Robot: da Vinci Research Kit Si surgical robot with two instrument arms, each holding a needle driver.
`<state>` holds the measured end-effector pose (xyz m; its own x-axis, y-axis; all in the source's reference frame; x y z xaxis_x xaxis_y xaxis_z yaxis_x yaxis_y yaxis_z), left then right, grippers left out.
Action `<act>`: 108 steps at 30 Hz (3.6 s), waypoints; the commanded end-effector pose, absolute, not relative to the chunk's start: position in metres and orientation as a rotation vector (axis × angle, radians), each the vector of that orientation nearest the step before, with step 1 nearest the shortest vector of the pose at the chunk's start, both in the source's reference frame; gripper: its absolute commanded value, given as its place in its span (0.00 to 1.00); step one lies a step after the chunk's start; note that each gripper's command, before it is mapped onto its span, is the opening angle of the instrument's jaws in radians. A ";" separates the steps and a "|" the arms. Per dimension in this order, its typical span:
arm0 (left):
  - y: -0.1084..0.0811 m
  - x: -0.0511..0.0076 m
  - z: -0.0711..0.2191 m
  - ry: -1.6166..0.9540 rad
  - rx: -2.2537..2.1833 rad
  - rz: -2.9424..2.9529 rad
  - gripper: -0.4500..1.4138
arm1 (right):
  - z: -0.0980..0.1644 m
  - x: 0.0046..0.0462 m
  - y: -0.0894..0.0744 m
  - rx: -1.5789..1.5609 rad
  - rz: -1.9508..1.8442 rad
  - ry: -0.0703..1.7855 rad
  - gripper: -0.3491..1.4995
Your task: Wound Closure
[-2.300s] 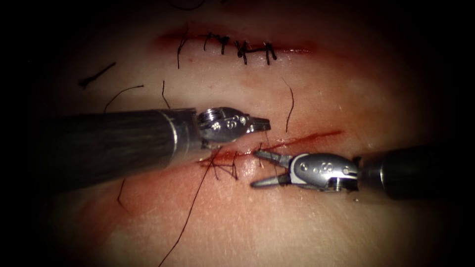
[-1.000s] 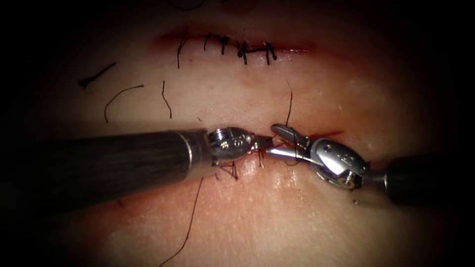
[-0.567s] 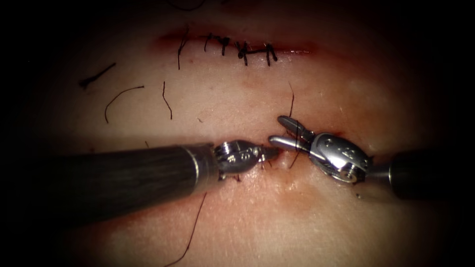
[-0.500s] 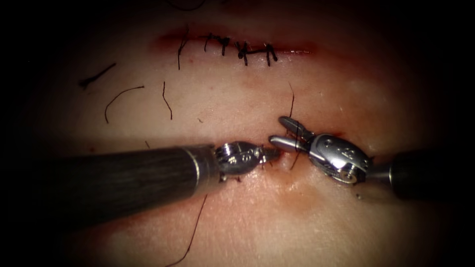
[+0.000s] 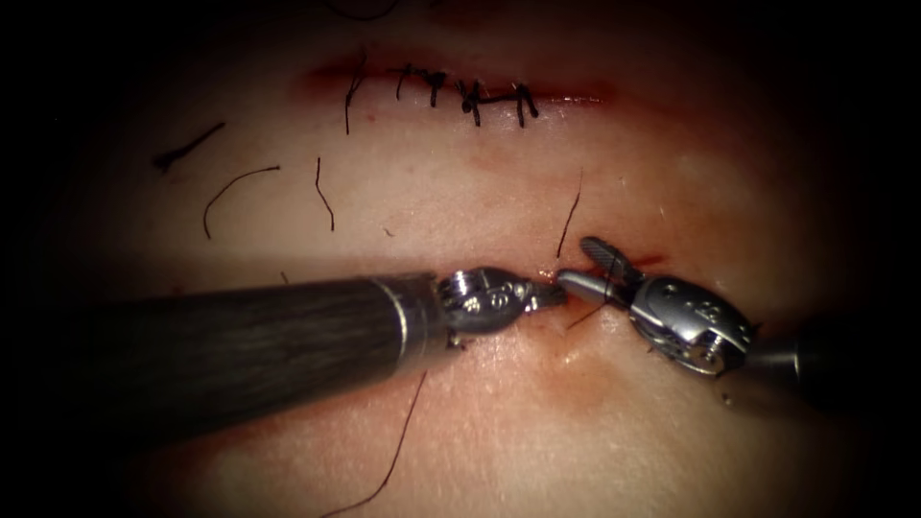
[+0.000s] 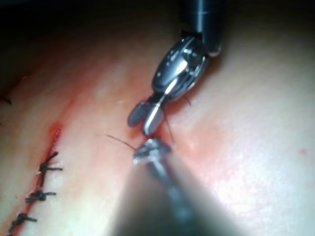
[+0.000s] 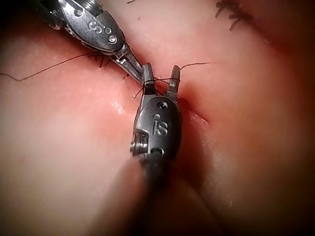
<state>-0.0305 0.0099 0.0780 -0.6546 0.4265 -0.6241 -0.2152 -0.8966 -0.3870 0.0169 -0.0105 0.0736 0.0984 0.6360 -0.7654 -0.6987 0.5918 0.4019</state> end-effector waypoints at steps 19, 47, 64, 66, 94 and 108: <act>0.010 -0.0314 0.079 -0.397 -1.064 2.544 0.06 | 0.078 0.0186 -0.010 0.025 1.099 0.931 0.48; 0.009 -0.0307 0.079 -0.398 -1.069 2.550 0.05 | 0.080 0.0207 -0.010 0.141 1.091 0.895 0.00; 0.013 -0.0275 0.082 -0.356 -1.077 2.518 0.00 | 0.076 0.0216 -0.013 0.116 1.040 0.923 0.00; 0.014 -0.0275 0.083 -0.354 -1.074 2.516 0.00 | 0.076 0.0218 -0.013 0.106 1.027 0.926 0.00; 0.021 -0.0263 0.081 -0.355 -1.040 2.483 0.00 | 0.074 0.0210 -0.018 0.042 0.974 1.003 0.00; 0.024 -0.0279 0.082 -0.328 -1.041 2.467 0.00 | 0.073 0.0212 -0.019 0.024 0.940 1.038 0.00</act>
